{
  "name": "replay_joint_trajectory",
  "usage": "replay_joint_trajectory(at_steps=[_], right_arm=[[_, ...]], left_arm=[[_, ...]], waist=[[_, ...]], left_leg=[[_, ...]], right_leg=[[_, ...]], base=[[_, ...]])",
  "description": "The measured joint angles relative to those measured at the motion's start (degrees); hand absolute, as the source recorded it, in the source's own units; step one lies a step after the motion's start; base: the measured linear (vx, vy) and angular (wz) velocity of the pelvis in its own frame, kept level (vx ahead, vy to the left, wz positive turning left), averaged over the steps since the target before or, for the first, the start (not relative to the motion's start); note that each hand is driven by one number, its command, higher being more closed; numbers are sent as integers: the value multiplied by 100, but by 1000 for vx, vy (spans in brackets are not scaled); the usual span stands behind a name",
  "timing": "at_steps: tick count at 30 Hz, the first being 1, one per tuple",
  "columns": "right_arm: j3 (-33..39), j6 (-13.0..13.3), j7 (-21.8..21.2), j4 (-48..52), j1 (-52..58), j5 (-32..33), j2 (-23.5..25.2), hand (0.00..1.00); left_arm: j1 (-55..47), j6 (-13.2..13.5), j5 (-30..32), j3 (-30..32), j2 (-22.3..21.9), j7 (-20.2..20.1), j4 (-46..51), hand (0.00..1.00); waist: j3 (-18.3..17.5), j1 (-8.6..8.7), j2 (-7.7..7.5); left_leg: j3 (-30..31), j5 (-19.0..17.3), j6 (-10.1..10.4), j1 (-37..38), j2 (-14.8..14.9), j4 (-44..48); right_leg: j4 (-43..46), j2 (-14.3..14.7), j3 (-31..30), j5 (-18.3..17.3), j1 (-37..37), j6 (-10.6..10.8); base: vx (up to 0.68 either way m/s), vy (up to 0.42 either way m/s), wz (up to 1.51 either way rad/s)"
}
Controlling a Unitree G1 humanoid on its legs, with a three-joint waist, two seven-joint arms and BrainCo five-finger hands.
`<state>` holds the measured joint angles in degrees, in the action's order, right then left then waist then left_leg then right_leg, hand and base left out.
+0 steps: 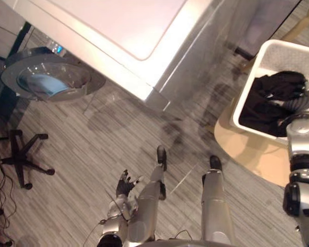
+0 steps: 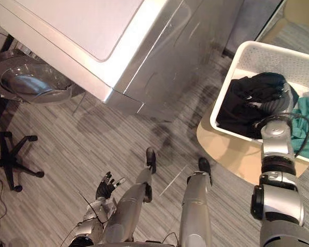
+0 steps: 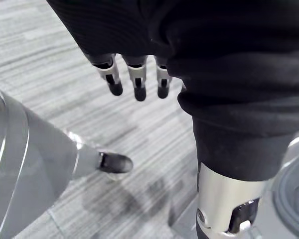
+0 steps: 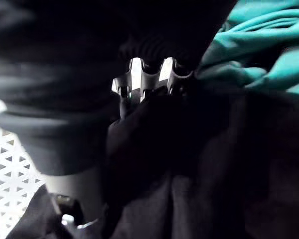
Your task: Pick up the laundry basket with both hands and put the clothes into the washing machine.
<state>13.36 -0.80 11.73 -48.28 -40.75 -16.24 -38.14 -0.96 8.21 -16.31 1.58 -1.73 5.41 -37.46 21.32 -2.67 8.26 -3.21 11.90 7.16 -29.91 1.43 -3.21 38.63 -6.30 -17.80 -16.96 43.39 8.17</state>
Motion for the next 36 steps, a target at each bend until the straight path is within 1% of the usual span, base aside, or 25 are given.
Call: replay_joint_trajectory(at_steps=[1,4,8,9,10,12,14,16,18,19,20,22,24,25,27,28,29,30,31,32,33,34,35,36], right_arm=[[-92,29,25,0,-8,-47,-50,0],[-356,61,78,6,-115,-461,-180,0],[-764,58,87,-7,-155,-688,-213,0],[-852,59,86,-31,-172,-702,-217,100],[-978,59,86,-55,-185,-748,-234,100],[-1055,59,85,-91,-188,-805,-243,100],[-1138,55,86,-229,-187,-791,-317,100],[-1138,35,77,-326,-181,-753,-344,100],[-1103,23,63,-383,-119,-533,-355,100],[-1031,21,61,-388,-51,-323,-402,100],[-810,20,55,-353,80,-68,-379,100],[-477,-36,35,-271,252,363,-260,100],[-50,-109,17,-202,534,836,-131,100],[300,-166,-6,-190,606,1145,-45,100],[737,-209,13,-101,718,1520,37,100],[1039,-207,82,94,808,1799,124,100],[1286,-204,90,292,897,1974,184,100],[1404,-203,93,355,930,2072,189,100],[1764,-203,147,517,979,2303,210,100],[1905,-202,209,597,993,2406,233,100],[2207,-183,297,888,1070,2600,360,100],[2304,-165,336,1054,1127,2689,440,100],[2510,-122,395,1453,1308,2798,612,100],[2579,-74,447,1629,1410,2851,657,100]], left_arm=[[1,2,-18,1,1,1,52,0],[0,67,-129,-3,-2,1,259,0],[0,117,-157,-128,-5,8,440,0],[1,117,-157,-159,-27,6,460,0],[1,116,-156,-166,-59,7,471,0],[1,116,-156,-173,-76,8,489,0],[25,115,-156,-197,-90,31,500,0],[49,115,-156,-192,-96,103,499,0],[96,113,-156,-191,-96,113,472,0],[140,109,-155,-191,-97,114,430,0],[213,105,-155,-184,-97,117,379,0],[232,109,-151,-113,-95,119,374,0],[230,102,-149,-60,-85,121,309,0],[214,95,-145,0,-85,115,270,0],[216,75,-122,144,-77,111,171,0],[197,72,-89,222,-14,106,96,0],[198,41,-85,335,46,102,19,0],[203,27,-76,381,74,102,-23,0],[202,-37,-12,483,129,89,-99,0],[204,-48,37,549,139,87,-150,0],[182,-58,126,657,176,84,-249,0],[161,-79,138,718,200,82,-289,0],[50,-120,154,816,262,82,-339,0],[13,-132,197,819,285,82,-371,0]], waist=[[1,0,2],[5,7,11],[1,7,17],[0,-3,18],[-2,-6,21],[-16,-16,42],[-18,-109,42],[-30,-154,62],[-33,-195,57],[-35,-238,53],[-36,-296,52],[-39,-335,46],[-40,-426,42],[-40,-434,41],[-52,-434,17],[-93,-435,-62],[-163,-423,-180],[-192,-415,-238],[-249,-386,-349],[-270,-366,-390],[-335,-340,-503],[-388,-320,-560],[-607,-258,-714],[-709,-257,-750]], left_leg=[[10,11,-1,-37,-14,4],[52,52,30,-165,-53,16],[155,74,63,-247,-63,131],[167,75,64,-254,-63,146],[190,105,107,-264,-68,156],[254,113,107,-307,-76,198],[353,175,155,-324,-75,222],[458,182,153,-319,-75,236],[481,195,136,-312,-95,255],[478,194,136,-288,-109,262],[477,192,136,-231,-118,262],[476,185,127,-131,-101,256],[472,180,122,54,-3,190],[467,165,99,172,67,152],[442,155,89,368,164,73],[409,151,84,491,243,-7],[354,146,76,566,287,-58],[317,146,75,626,309,-98],[288,146,72,807,377,-205],[285,135,58,875,399,-209],[245,80,37,1030,447,-209],[224,47,35,1104,468,-209],[179,-18,26,1237,506,-210],[156,-47,37,1281,528,-210]], right_leg=[[51,-7,1,-25,52,-2],[256,-34,22,-112,254,-36],[357,-48,90,-162,283,-60],[366,-51,110,-163,283,-62],[374,-68,143,-167,278,-70],[383,-79,199,-169,272,-74],[408,-100,232,-174,242,-82],[408,-121,318,-174,183,-84],[407,-170,374,-175,130,-86],[395,-183,372,-168,91,-75],[350,-188,365,-142,5,-36],[217,-185,393,-89,-169,-21],[-70,-121,437,47,-445,-12],[-261,-68,486,128,-633,-8],[-549,10,522,245,-925,-13],[-760,51,521,335,-1076,-21],[-894,96,518,395,-1164,-20],[-967,119,509,422,-1225,-17],[-1196,158,515,509,-1440,-23],[-1292,179,521,543,-1554,-26],[-1477,222,516,600,-1771,-38],[-1550,221,512,619,-1868,-45],[-1723,222,507,660,-2065,-67],[-1804,230,504,686,-2142,-75]], base=[[15,-77,17],[14,-87,14],[10,-79,11],[0,-73,12],[-2,-54,11],[-7,-38,14],[-17,-52,15],[-24,-57,19],[-15,-35,17],[4,-21,4],[0,0,0],[10,-7,-5],[40,-18,-19],[47,-15,-20],[41,3,-23],[39,9,-32],[41,0,-32],[64,-15,-28],[62,-20,-19],[78,-26,-23],[50,-15,-16],[100,-12,-22],[73,-2,-17],[110,-8,-20]])
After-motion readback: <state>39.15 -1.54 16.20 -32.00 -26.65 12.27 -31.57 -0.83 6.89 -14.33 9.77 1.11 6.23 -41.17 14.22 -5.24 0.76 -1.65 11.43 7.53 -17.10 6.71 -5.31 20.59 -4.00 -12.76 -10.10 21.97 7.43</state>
